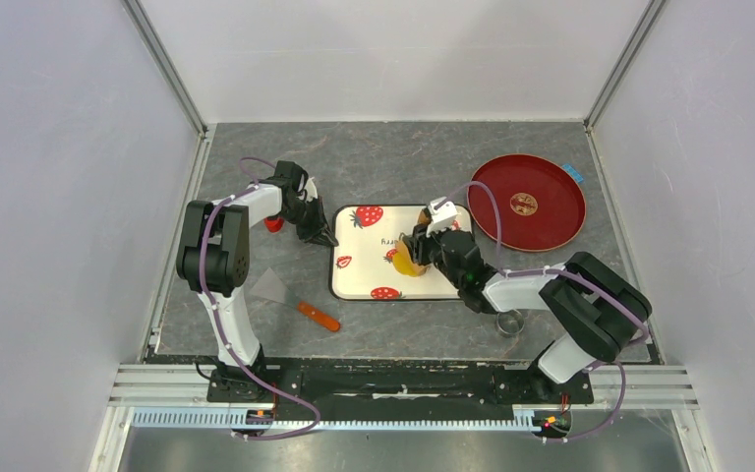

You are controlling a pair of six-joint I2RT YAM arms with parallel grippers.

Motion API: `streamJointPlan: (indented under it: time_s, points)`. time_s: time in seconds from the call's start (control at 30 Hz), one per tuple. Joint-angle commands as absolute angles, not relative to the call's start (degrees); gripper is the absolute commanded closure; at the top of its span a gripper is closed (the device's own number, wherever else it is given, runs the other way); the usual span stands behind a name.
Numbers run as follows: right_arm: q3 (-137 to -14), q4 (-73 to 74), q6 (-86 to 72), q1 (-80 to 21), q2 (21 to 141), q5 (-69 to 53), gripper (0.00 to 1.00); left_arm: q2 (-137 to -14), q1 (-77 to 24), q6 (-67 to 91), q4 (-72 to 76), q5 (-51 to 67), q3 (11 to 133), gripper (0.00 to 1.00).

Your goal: Roll out the dumpling wrappers from the dough

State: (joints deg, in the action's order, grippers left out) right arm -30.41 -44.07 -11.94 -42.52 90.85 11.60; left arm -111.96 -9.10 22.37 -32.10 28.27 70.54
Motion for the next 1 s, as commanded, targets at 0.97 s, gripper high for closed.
streamJointPlan:
  time_s: [0.97]
  points:
    - [-17.42,-41.04,-16.99,-49.54,110.17,17.56,1.0,-115.97,-10.37,21.39,-32.25,25.88,70.83,0.98]
